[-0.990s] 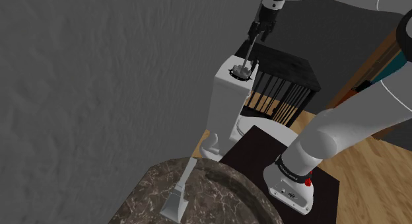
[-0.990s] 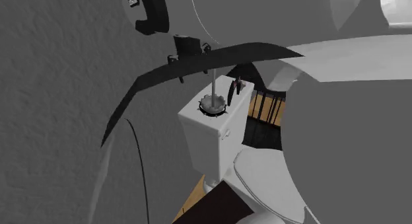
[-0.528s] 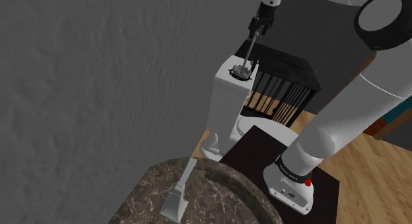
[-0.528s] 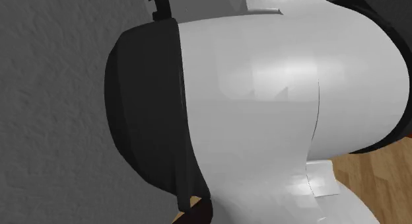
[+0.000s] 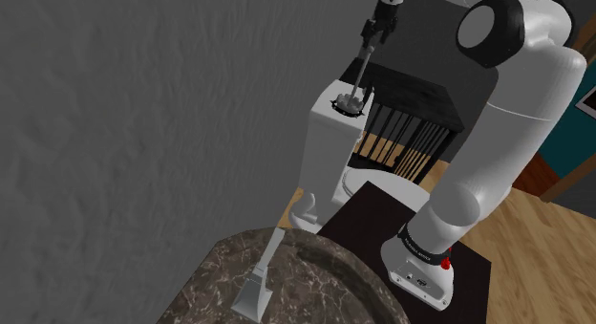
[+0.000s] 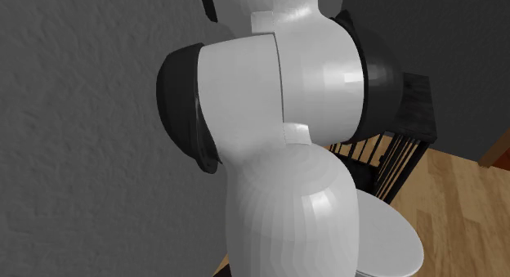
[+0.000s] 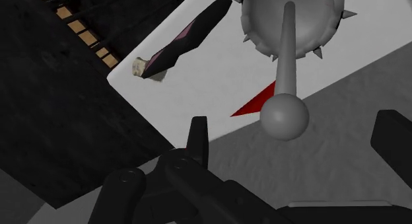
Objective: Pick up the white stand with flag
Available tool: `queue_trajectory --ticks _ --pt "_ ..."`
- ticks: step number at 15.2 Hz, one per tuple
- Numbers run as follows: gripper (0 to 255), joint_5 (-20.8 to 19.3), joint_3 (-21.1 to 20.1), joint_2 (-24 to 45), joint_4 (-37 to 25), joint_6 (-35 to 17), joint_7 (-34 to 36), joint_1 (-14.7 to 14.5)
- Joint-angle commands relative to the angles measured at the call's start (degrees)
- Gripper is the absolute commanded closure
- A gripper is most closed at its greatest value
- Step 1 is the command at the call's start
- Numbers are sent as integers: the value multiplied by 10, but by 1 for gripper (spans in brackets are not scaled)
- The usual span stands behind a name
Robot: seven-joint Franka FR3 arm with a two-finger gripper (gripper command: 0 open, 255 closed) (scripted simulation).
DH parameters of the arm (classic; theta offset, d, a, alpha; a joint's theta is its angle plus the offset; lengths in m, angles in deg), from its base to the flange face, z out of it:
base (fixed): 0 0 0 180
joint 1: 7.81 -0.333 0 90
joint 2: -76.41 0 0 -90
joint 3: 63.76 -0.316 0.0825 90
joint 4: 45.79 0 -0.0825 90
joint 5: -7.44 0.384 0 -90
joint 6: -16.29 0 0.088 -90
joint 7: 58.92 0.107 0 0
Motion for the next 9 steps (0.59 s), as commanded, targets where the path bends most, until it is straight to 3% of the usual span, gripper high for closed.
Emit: queue_trajectory --ticks 1,9 --pt "0 3 2 8 0 -10 -3 4" --pt "0 -3 1 1 52 -55 5 1"
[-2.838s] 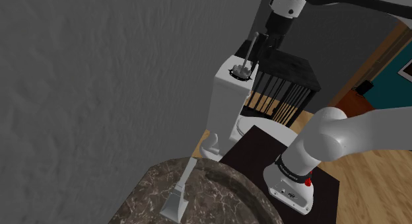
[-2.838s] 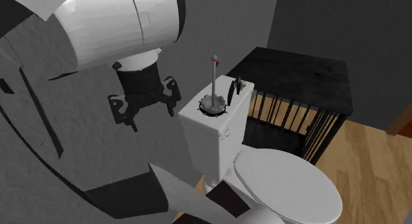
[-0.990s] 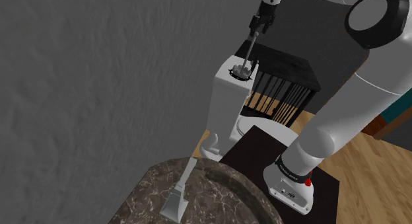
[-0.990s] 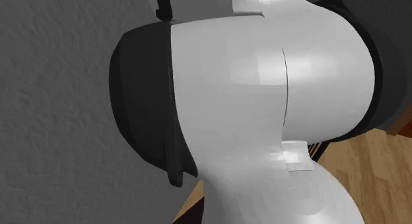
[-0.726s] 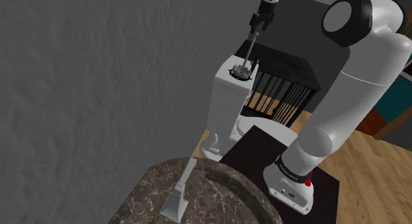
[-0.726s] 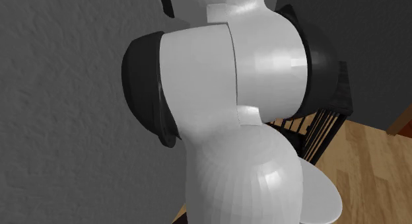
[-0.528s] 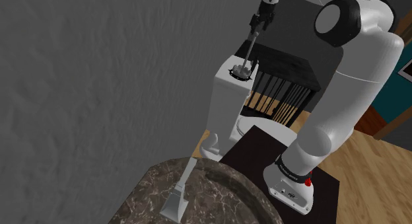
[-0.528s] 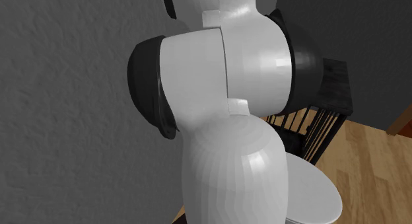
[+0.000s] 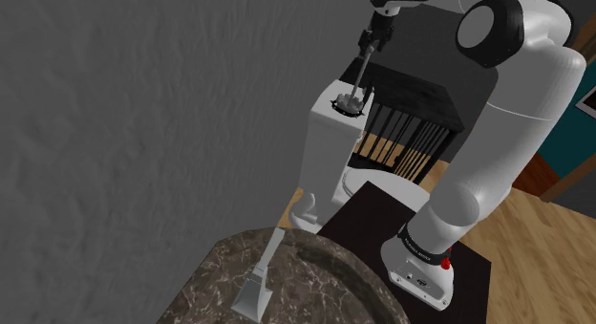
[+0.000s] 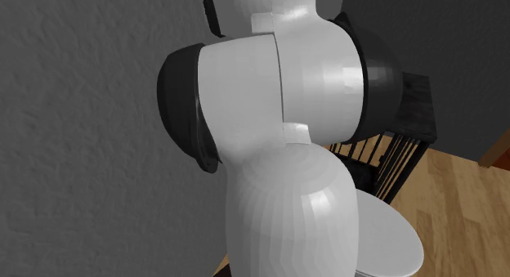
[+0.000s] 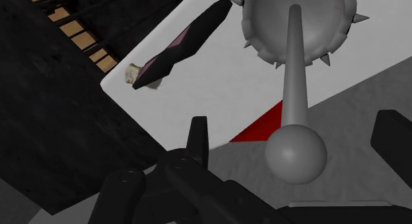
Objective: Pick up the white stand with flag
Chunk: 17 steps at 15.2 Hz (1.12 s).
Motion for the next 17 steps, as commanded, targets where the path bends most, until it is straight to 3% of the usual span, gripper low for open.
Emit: queue_trajectory --ticks 1,10,17 --pt "255 0 0 0 1 -1 0 0" --pt "255 0 0 0 2 -2 0 0" --pt "255 7 1 10 -66 55 -10 4"
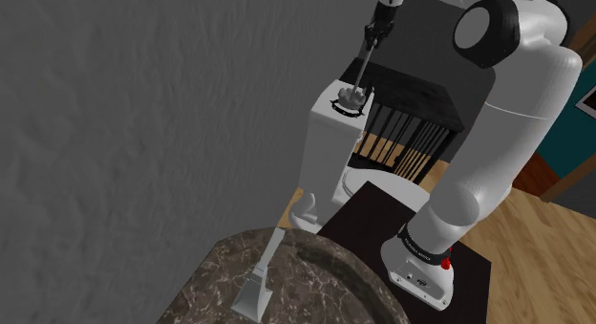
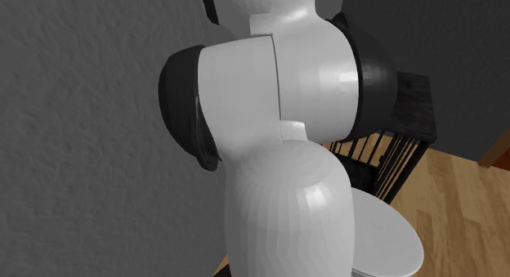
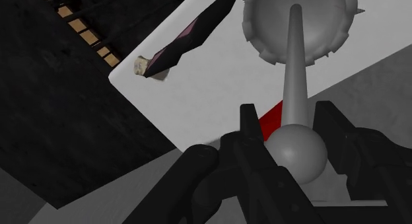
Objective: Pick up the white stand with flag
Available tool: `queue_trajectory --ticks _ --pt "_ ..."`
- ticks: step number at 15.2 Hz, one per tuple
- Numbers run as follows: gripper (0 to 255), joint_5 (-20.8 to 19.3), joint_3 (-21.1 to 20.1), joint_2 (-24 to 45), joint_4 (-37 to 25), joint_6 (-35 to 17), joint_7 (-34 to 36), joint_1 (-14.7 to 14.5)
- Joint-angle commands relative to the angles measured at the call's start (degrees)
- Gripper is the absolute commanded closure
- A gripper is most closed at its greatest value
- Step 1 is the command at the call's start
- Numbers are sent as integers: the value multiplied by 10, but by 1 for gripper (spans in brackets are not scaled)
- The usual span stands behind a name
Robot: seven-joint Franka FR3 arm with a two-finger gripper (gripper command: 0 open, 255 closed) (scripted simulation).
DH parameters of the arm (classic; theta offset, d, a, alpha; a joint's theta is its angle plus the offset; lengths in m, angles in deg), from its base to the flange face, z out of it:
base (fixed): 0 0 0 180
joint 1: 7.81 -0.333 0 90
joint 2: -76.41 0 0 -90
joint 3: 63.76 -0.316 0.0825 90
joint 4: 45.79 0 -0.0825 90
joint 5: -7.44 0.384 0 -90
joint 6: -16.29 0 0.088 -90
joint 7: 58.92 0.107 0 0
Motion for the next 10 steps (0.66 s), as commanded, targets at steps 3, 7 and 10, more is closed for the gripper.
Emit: queue_trajectory --ticks 3,7,10 --pt "255 5 1 8 -43 35 -7 3" --pt "255 12 2 21 -92 71 -14 8" --pt "255 14 2 26 -107 81 -17 10"
